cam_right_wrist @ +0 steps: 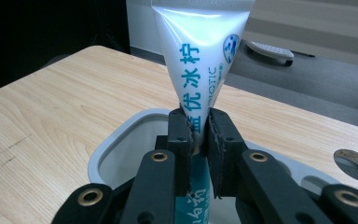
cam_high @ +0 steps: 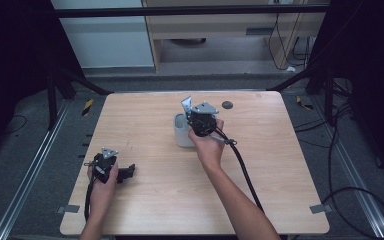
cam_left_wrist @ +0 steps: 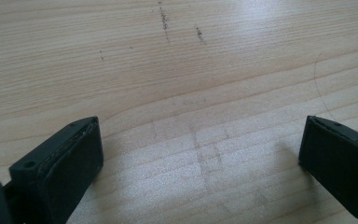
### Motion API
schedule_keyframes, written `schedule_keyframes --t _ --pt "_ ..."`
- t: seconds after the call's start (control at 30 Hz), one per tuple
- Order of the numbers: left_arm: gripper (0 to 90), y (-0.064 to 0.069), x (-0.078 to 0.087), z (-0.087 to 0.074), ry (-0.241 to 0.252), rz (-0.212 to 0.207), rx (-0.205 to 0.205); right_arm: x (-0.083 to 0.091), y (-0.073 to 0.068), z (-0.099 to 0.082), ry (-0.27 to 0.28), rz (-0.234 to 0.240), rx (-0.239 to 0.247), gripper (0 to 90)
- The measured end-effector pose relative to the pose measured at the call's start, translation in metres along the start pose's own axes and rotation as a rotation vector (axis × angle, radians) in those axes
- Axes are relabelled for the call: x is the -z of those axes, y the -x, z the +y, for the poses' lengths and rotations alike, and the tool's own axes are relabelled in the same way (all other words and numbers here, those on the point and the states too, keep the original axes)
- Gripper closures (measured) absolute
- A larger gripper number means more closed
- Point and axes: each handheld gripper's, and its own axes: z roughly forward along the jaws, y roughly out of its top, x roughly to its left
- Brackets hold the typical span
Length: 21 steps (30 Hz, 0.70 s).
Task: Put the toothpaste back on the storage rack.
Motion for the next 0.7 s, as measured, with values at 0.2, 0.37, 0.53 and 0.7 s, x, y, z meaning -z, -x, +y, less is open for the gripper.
schedule_keyframes --t 0.2,0.37,0.53,0.7 --pt "0.0 0.0 0.0 0.0 0.0 0.0 0.0 -0.0016 -0.001 -0.0009 -0.01 0.007 0.002 80.4" --pt "0.0 0.0 0.0 0.0 0.0 0.0 0.0 -0.0022 -0.0005 -0.0004 -0.013 0.006 0.003 80.4" --pt "0.0 0.0 0.0 0.0 0.0 0.0 0.001 -0.0028 0.0001 0.0003 -0.017 0.008 -0.002 80.2" --pt "0.0 0.0 0.0 0.0 0.0 0.0 0.0 -0.0034 0.0006 0.0012 -0.022 0.011 -0.003 79.9"
